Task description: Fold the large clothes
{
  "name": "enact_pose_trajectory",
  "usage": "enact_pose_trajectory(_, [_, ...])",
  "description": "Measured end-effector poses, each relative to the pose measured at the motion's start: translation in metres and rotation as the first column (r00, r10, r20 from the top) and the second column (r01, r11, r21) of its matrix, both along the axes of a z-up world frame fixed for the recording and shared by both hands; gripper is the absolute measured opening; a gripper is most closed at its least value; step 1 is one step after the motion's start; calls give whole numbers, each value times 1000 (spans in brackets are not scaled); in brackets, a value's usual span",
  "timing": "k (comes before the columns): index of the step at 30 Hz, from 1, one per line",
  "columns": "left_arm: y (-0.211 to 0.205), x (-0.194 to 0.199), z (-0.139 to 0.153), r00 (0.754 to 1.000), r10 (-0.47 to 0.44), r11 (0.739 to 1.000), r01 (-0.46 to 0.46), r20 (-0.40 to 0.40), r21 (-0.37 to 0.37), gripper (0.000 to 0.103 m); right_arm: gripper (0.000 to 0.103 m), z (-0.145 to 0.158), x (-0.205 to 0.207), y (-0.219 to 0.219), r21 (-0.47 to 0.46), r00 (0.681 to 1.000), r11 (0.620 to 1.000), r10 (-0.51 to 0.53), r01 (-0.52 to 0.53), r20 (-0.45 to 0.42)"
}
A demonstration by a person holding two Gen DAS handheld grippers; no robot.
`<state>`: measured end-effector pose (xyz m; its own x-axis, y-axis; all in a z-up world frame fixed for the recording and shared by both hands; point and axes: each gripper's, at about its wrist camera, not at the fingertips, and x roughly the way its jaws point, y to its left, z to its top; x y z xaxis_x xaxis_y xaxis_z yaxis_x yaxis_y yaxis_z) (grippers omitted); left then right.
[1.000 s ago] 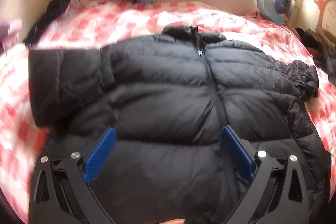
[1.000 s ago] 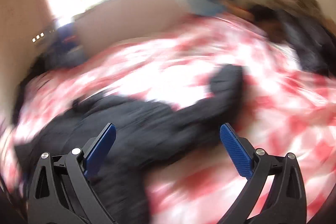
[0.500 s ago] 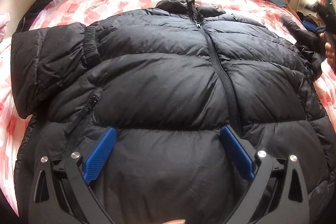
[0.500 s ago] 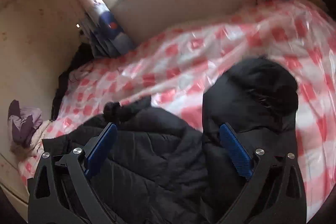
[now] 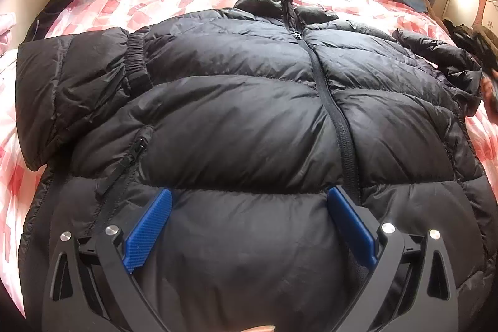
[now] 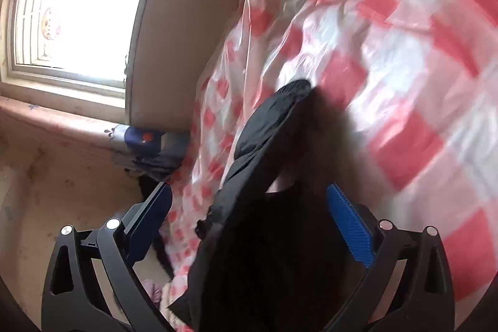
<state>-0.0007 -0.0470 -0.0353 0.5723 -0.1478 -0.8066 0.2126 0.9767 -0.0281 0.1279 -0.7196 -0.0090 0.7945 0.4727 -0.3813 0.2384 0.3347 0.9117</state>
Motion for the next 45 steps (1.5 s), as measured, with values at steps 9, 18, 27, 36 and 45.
enact_pose_trajectory(9, [-1,-1,-1,1000,-6,1000,6,3,12,96,3,106,13,42,-442,977,896,47,52,210])
enact_pose_trajectory(18, [-3,-1,-2,1000,-5,1000,5,-1,24,96,17,80,-176,-51,-754,934,631,-352,184,-66])
enact_pose_trajectory(27, [-2,-1,1,1000,-11,1000,11,5,21,96,59,75,-216,-48,-766,907,555,-413,323,82])
enact_pose_trajectory(36, [17,-3,39,985,12,988,-39,173,150,96,51,12,-152,-53,-684,825,682,-524,257,-212])
enact_pose_trajectory(45, [77,67,39,989,-2,951,-44,150,305,96,78,98,-136,189,-638,993,769,40,38,107])
